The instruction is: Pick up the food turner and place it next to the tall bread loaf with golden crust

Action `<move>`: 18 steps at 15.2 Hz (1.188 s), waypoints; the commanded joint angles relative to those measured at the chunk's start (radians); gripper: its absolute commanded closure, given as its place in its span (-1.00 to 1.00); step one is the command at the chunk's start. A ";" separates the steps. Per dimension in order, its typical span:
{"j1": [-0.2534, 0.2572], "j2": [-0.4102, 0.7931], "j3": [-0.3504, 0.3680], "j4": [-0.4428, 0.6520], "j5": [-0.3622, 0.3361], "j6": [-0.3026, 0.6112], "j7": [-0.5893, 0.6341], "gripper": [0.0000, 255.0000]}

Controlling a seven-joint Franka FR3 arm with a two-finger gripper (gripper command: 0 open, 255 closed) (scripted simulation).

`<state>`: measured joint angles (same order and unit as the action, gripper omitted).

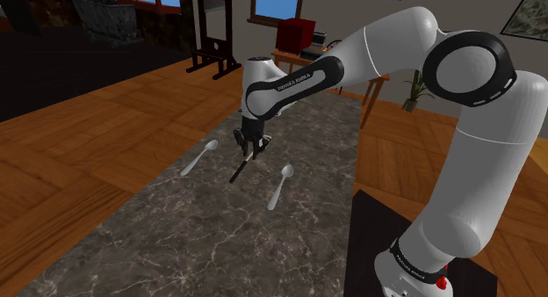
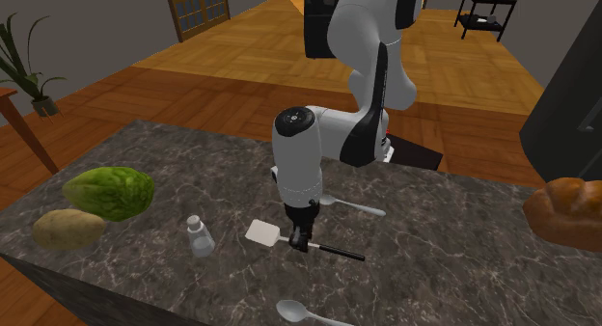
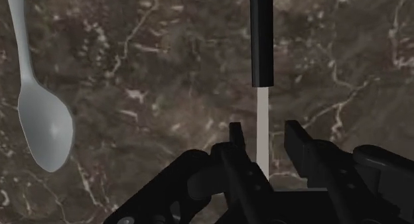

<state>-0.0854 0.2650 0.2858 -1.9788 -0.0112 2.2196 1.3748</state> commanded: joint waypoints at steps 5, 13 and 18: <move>0.000 0.000 0.000 0.000 0.000 0.000 0.000 1.00; -0.003 -0.034 0.003 0.026 0.011 -0.059 -0.004 1.00; -0.006 -0.064 0.006 0.058 0.020 -0.119 -0.008 1.00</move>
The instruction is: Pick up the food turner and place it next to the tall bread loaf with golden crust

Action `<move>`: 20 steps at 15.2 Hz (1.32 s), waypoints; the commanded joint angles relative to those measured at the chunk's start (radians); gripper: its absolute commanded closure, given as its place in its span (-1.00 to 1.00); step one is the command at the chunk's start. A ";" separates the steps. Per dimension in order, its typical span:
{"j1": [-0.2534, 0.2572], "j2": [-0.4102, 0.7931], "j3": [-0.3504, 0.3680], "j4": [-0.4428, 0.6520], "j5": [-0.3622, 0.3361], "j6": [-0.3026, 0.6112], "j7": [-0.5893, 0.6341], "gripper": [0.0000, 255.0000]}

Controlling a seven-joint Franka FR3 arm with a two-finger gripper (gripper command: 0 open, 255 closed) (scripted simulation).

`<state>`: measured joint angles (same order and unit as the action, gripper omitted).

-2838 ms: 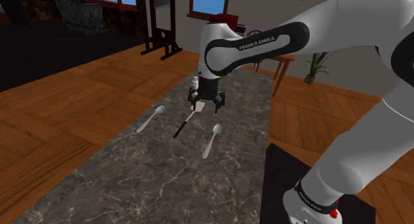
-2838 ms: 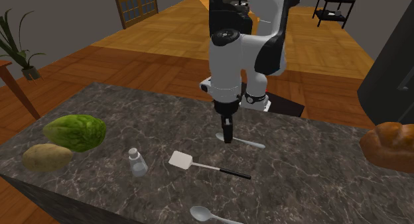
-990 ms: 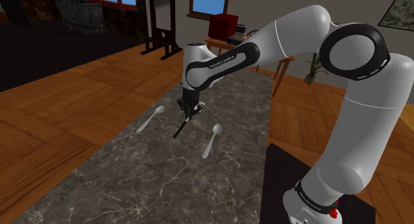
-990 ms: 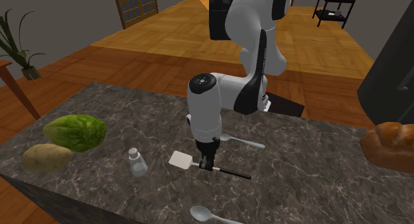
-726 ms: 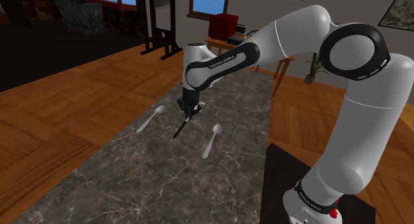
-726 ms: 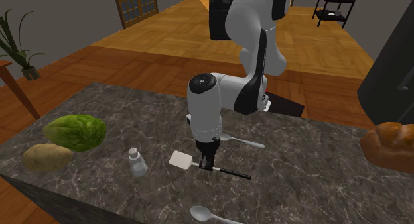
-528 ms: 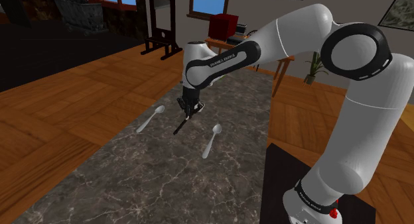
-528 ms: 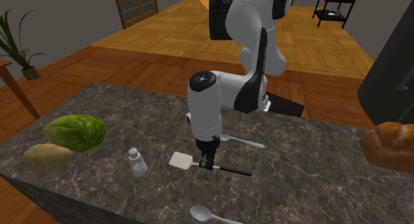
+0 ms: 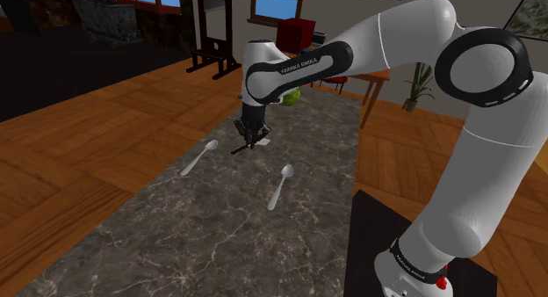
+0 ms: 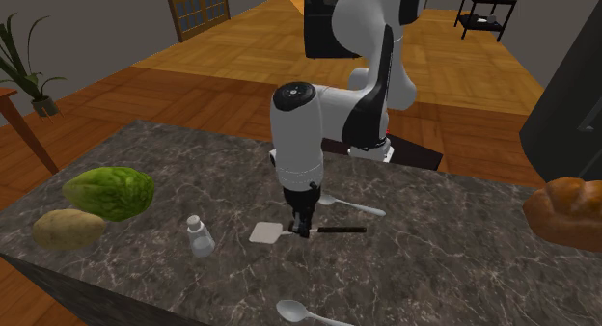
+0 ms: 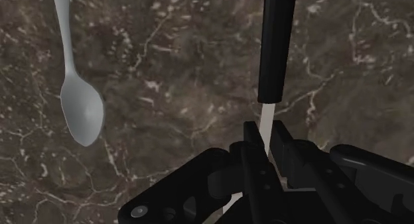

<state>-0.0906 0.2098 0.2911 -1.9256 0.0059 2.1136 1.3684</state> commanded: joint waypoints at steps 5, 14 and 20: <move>-0.003 -0.034 0.002 0.042 0.010 -0.075 -0.004 1.00; -0.005 -0.066 0.004 0.124 0.019 -0.188 -0.005 1.00; -0.006 -0.079 0.004 0.189 0.022 -0.265 -0.003 1.00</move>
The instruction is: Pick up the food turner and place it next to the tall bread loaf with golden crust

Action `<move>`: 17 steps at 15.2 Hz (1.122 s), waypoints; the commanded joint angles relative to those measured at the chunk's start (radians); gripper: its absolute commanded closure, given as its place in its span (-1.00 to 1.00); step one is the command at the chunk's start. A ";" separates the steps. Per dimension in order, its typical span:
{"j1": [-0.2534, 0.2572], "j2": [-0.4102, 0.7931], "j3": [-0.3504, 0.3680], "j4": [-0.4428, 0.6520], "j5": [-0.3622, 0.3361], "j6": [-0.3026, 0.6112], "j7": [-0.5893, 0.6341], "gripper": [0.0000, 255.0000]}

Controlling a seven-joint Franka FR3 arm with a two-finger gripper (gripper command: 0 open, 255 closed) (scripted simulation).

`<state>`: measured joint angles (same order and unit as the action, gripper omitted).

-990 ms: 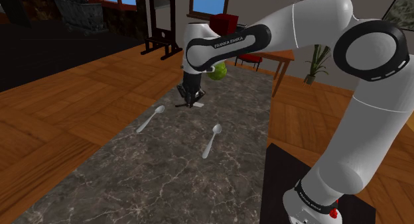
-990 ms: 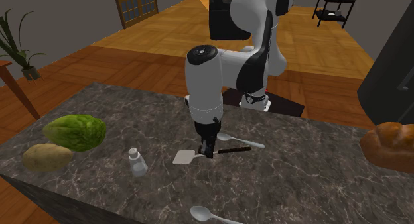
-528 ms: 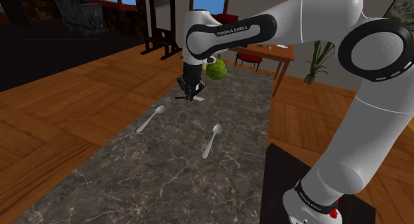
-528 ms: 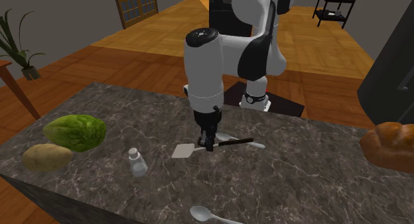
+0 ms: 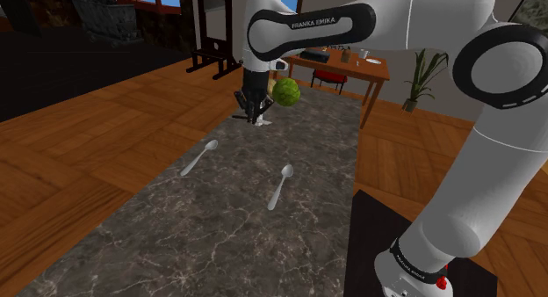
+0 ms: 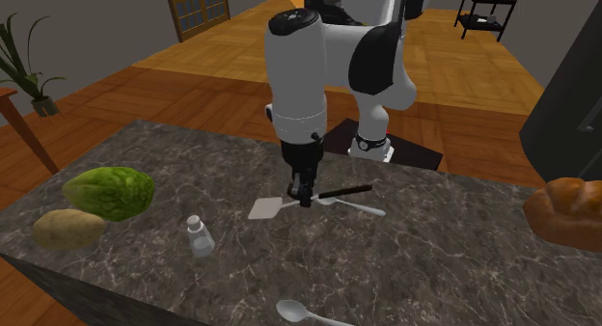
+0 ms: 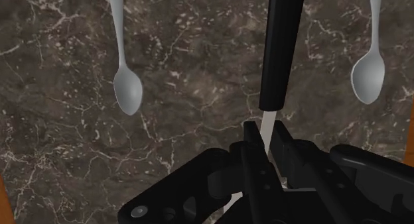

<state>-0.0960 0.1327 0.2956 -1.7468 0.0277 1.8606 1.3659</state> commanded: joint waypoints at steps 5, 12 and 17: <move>0.000 -0.006 0.000 0.072 0.001 -0.078 0.002 1.00; 0.001 -0.002 0.001 0.172 -0.001 -0.174 0.007 1.00; 0.029 -0.105 0.030 0.050 0.030 -0.148 0.061 1.00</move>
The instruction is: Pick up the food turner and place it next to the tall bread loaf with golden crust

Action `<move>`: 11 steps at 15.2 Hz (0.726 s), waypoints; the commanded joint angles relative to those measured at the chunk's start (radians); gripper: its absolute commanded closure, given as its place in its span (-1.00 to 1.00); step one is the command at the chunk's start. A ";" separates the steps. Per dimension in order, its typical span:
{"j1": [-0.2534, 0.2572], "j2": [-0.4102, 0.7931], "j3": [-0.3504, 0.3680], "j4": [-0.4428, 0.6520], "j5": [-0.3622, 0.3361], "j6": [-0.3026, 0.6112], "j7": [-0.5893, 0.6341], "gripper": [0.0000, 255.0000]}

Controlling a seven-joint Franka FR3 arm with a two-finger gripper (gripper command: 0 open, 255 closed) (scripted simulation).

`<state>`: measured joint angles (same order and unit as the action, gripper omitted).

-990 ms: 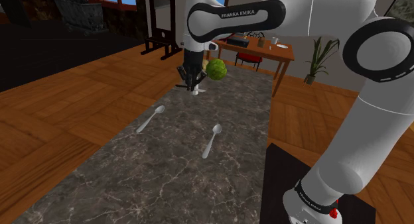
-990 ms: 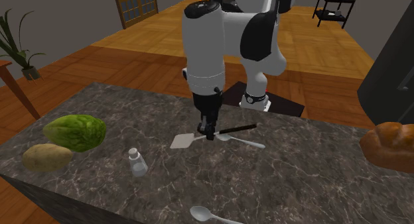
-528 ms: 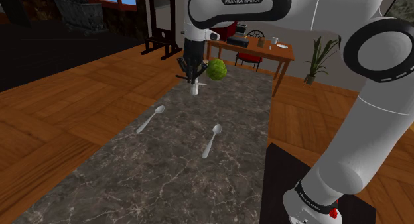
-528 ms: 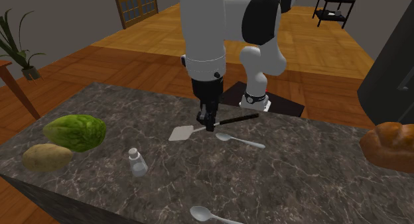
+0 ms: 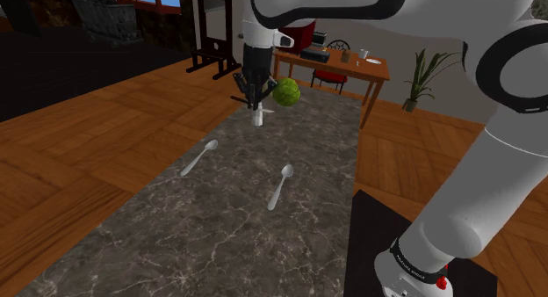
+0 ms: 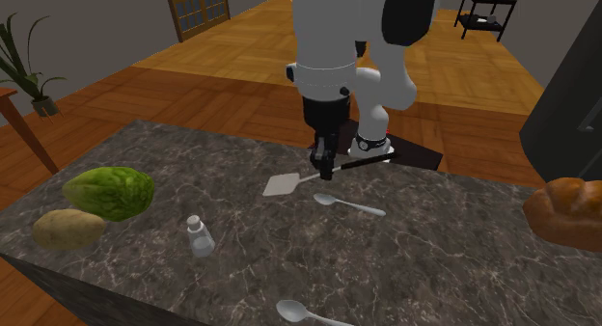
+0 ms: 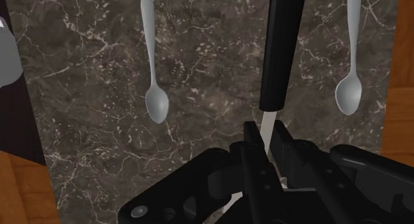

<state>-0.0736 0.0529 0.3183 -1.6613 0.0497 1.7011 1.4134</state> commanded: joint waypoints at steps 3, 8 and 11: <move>0.031 -0.095 0.031 -0.114 0.032 0.028 0.056 1.00; 0.075 -0.195 0.076 -0.219 0.073 0.046 0.133 1.00; 0.103 -0.245 0.107 -0.266 0.098 0.052 0.184 1.00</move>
<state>0.0202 -0.1771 0.4145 -1.9134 0.1398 1.7513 1.5791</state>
